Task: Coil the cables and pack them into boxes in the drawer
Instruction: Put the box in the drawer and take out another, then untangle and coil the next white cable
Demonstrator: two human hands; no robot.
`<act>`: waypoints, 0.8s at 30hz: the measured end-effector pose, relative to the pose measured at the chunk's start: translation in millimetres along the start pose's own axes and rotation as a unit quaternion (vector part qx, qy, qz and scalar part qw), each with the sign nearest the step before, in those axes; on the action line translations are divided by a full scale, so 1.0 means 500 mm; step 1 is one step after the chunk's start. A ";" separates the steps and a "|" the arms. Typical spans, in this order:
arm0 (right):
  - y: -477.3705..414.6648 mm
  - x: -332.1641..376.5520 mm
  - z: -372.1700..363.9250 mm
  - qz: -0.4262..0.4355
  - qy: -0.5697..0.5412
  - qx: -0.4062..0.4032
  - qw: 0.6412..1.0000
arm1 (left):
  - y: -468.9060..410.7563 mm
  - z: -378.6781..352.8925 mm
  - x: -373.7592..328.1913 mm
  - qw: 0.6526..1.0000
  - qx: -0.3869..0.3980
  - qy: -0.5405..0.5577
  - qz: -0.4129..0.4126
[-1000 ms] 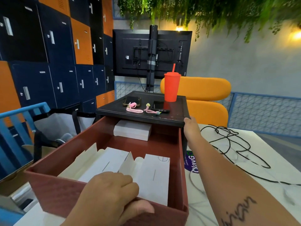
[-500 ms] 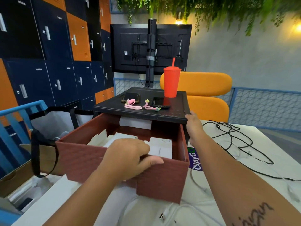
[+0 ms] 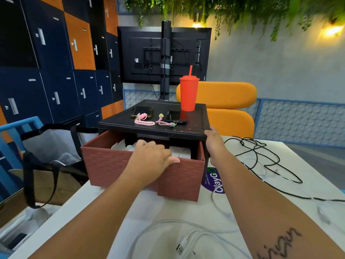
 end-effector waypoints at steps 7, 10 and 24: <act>0.006 0.003 0.002 -0.007 0.015 0.013 1.000 | 0.005 -0.046 0.009 0.968 0.088 0.066 0.224; 0.015 0.018 0.007 -0.002 0.051 0.032 0.998 | 0.035 -0.061 -0.002 0.964 0.118 0.076 0.227; 0.319 -0.016 0.138 -0.088 0.118 0.191 0.970 | 0.262 -0.037 -0.113 0.892 0.282 0.281 0.212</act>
Point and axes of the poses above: each hand's wrist, its own y-axis away from the middle knuckle, its own z-axis out of the back of the hand, x = y × z, the point moved 7 cm from there along -y, towards the middle knuckle, and after that the axes turned 10 degrees about z, right-handed, at the moved point
